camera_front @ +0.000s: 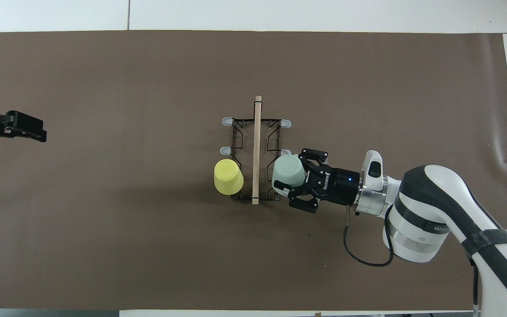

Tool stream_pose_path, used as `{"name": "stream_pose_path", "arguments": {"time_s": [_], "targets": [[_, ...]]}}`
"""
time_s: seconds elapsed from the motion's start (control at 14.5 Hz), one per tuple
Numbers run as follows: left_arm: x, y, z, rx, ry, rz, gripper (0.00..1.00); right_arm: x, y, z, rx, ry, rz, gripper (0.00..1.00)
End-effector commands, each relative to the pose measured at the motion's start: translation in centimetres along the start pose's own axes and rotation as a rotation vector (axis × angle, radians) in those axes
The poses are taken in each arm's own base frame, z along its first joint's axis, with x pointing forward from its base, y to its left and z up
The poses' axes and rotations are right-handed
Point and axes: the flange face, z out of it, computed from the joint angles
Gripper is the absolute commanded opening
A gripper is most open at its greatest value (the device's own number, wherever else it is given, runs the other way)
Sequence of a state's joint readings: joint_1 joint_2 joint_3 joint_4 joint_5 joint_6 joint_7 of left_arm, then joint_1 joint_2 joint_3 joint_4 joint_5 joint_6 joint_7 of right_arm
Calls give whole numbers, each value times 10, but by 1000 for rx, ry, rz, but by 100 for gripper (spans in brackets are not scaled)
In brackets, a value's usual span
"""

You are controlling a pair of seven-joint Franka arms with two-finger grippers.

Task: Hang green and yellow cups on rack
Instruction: 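Hang the green cup on the rack peg nearest the right gripper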

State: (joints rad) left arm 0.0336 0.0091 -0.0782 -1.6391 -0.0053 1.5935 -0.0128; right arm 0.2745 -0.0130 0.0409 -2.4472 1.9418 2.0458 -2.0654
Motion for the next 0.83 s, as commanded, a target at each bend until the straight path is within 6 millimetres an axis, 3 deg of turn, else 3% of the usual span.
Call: {"name": "stream_pose_path", "arguments": {"time_s": [0.0,0.55,0.76], "targets": [[-5,-3,1,-4,16,-12,100,-9,-6,0,-16,4,-5,0],[-4,-4,2,51,34,-8,100,-63,3,3,-33,7,-42,0],[-4,-2,1,46,44,-23,100,-67,3,3,-37,6,-41,0]]}}
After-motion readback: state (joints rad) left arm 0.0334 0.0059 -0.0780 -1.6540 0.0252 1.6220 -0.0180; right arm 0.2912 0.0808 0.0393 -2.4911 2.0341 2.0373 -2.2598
